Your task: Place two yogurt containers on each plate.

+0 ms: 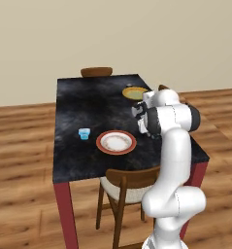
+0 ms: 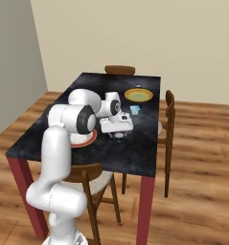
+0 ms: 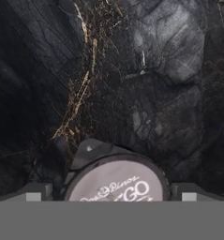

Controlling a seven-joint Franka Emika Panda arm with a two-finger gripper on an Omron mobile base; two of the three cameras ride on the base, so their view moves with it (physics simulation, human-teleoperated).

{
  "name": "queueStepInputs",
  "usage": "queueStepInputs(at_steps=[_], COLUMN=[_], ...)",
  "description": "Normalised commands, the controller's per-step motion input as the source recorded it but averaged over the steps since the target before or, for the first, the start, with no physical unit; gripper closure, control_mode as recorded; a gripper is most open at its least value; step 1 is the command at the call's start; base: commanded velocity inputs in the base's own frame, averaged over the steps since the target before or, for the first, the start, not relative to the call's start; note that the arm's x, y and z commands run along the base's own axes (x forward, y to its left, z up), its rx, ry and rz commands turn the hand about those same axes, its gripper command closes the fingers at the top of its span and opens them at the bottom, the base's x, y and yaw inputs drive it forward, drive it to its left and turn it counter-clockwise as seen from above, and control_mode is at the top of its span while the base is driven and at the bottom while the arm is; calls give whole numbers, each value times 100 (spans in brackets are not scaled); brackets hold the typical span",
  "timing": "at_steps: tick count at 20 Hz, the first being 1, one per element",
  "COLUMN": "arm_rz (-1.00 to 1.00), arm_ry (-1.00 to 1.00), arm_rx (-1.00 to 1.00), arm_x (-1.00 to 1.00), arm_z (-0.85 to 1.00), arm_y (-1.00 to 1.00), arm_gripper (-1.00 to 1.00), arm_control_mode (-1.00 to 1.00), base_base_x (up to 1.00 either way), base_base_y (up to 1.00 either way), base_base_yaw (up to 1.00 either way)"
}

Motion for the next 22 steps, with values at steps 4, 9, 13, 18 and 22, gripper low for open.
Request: queueStepInputs(at_steps=[4,9,13,18,22], arm_rz=[0,0,0,0,0], arm_ry=[-12,-7,-3,-1,0], arm_rx=[0,0,0,1,0], arm_x=[-3,-2,0,0,0], arm_z=[-19,-13,0,-1,0], arm_y=[0,0,0,1,2], arm_gripper=[-100,-100,-100,100,100], arm_control_mode=[-100,-100,-100,-100,-100], base_base_x=[0,0,0,0,0], base_base_y=[0,0,0,0,0], base_base_yaw=[0,0,0,0,0])
